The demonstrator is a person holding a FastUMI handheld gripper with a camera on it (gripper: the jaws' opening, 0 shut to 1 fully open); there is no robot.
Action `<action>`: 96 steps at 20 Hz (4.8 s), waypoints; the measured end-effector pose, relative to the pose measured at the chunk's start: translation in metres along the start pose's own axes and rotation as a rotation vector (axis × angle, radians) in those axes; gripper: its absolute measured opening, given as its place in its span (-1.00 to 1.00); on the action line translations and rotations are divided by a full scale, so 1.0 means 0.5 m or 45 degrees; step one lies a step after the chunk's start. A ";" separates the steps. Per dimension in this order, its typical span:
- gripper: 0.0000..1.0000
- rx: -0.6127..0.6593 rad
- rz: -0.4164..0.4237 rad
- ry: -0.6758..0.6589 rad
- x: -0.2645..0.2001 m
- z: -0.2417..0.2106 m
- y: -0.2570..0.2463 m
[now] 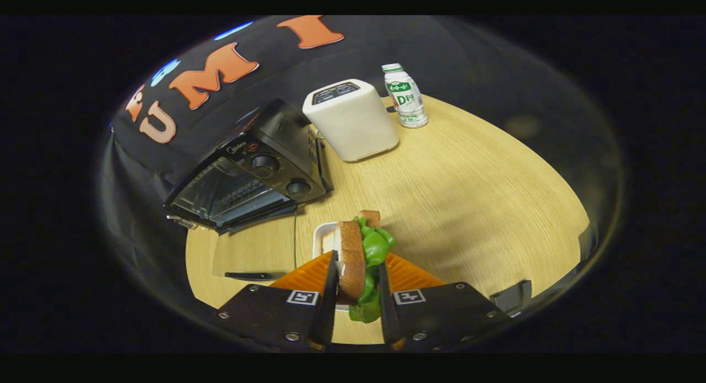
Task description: Open the toaster oven, put the food inside, and close the toaster oven door.
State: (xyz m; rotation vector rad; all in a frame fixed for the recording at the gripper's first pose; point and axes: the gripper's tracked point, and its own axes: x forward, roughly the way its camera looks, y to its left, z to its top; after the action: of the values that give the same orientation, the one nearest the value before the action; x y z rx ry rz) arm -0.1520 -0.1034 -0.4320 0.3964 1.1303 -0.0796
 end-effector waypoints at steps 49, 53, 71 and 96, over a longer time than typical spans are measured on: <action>-0.39 0.657 0.561 -0.440 0.259 0.155 0.530; -0.38 0.653 0.501 -0.496 0.282 0.158 0.539; 0.79 -0.154 0.052 -0.390 0.162 0.078 0.435; 0.83 -0.578 0.054 0.212 0.148 -0.298 0.369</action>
State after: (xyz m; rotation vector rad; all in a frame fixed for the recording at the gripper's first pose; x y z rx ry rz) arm -0.2008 0.1299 -0.5031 0.0215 1.2629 0.2484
